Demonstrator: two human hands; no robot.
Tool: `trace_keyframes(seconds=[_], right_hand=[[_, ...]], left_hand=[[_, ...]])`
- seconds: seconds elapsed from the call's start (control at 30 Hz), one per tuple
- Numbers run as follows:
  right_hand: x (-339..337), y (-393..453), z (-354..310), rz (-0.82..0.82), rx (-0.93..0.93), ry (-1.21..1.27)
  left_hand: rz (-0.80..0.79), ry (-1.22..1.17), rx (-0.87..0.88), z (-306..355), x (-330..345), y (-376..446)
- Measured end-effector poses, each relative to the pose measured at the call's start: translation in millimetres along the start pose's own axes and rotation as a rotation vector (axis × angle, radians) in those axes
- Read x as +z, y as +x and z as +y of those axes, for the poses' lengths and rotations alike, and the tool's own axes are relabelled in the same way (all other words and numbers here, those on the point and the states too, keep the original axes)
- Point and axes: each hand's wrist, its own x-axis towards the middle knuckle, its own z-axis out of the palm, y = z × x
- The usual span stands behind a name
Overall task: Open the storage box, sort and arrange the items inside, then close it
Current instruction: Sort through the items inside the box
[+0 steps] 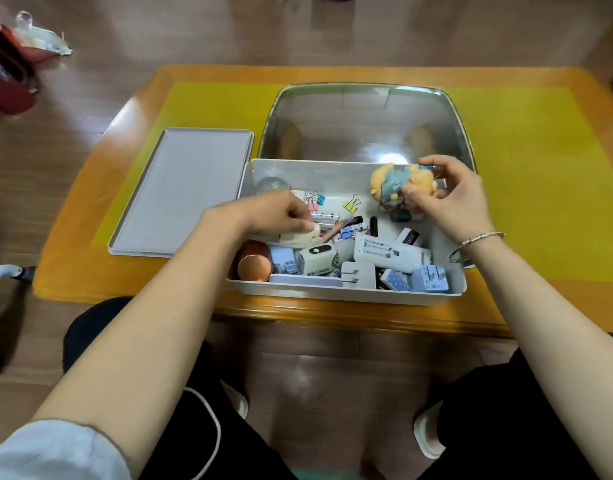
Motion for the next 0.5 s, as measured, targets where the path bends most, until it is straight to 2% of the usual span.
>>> trace_keyframes(seconds=[0.1,0.23,0.33,0.5], right_hand=[[0,1,2,0.006,0.008,0.012],[1,2,6,0.067,0.017,0.042],[2,1,9,0.073,0.032,0.052],[3,0,9,0.082,0.042,0.039]], left_hand=[[0.038,0.034,-0.076,4,-2,0],[0.263,0.131,0.057,20,9,22],[0.196,0.120,0.093,31,23,47],[0.057,0.286,0.009,38,41,80]])
